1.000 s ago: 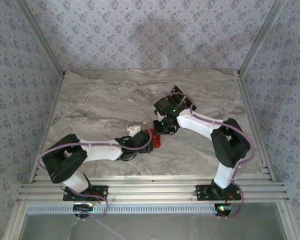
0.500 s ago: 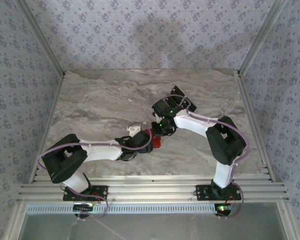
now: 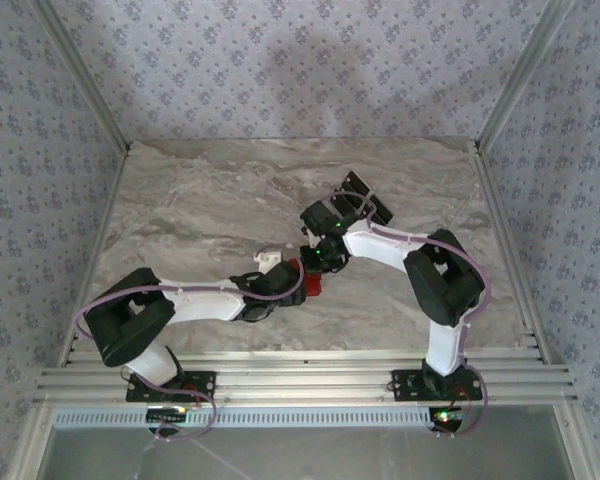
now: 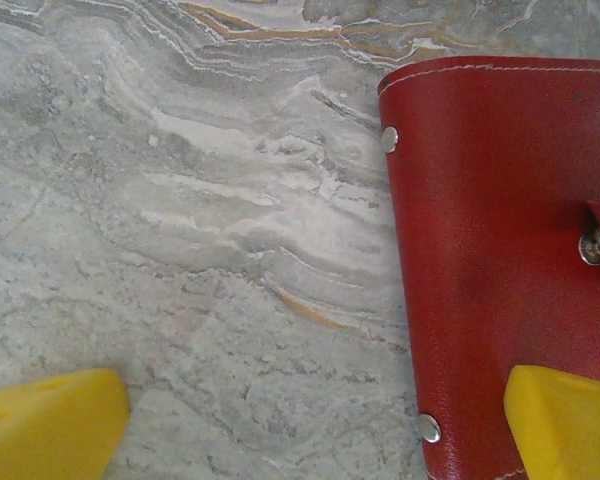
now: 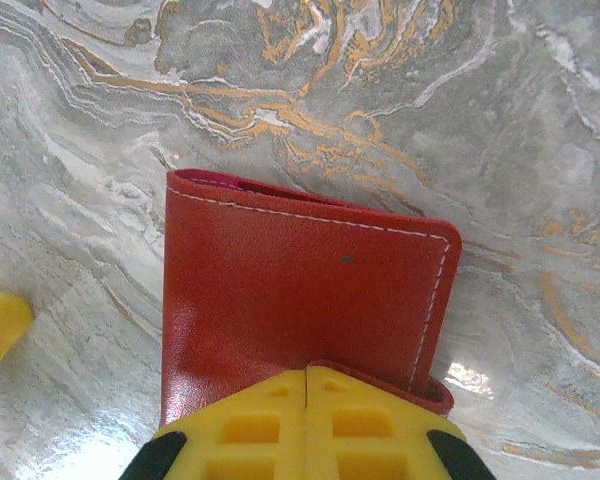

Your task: Put the credit cards into the card holder

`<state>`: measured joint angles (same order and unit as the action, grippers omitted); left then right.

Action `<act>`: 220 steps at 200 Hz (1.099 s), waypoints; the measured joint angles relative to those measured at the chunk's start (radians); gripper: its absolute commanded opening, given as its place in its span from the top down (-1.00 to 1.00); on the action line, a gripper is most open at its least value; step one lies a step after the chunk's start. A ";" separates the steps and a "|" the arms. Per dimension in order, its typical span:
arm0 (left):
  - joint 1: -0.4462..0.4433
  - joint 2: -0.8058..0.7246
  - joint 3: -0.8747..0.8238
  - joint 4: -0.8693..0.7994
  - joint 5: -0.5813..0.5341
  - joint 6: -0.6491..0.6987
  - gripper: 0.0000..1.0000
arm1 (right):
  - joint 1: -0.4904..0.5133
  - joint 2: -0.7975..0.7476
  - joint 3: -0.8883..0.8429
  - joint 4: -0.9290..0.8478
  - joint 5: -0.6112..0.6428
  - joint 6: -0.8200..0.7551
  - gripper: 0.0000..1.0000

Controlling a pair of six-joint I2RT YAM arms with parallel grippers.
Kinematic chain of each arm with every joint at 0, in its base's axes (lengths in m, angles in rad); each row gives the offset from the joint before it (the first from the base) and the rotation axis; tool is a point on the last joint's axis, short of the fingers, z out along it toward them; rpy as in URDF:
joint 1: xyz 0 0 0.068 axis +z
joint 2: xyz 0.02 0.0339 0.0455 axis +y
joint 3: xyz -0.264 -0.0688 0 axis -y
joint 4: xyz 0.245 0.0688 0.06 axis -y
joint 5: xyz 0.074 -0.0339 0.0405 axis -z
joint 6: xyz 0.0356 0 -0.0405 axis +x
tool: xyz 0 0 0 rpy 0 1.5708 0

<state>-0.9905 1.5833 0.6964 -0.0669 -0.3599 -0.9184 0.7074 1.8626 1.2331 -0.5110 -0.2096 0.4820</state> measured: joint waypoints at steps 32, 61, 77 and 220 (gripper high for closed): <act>0.000 0.002 0.000 0.000 -0.001 0.000 -0.98 | 0.005 0.000 0.000 0.003 0.000 0.000 1.00; 0.000 0.002 0.000 0.000 -0.003 0.000 -0.98 | 0.013 0.000 0.000 0.005 0.003 0.001 1.00; 0.000 0.002 0.000 0.000 -0.003 0.000 -0.98 | 0.016 0.000 -0.005 0.011 0.004 0.004 1.00; 0.000 0.001 0.000 0.000 -0.004 0.000 -0.98 | 0.020 -0.084 -0.203 0.257 0.003 0.079 1.00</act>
<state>-0.9905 1.5841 0.6964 -0.0669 -0.3637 -0.9184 0.7273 1.7782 1.0302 -0.2535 -0.2070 0.5613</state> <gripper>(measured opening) 0.989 0.058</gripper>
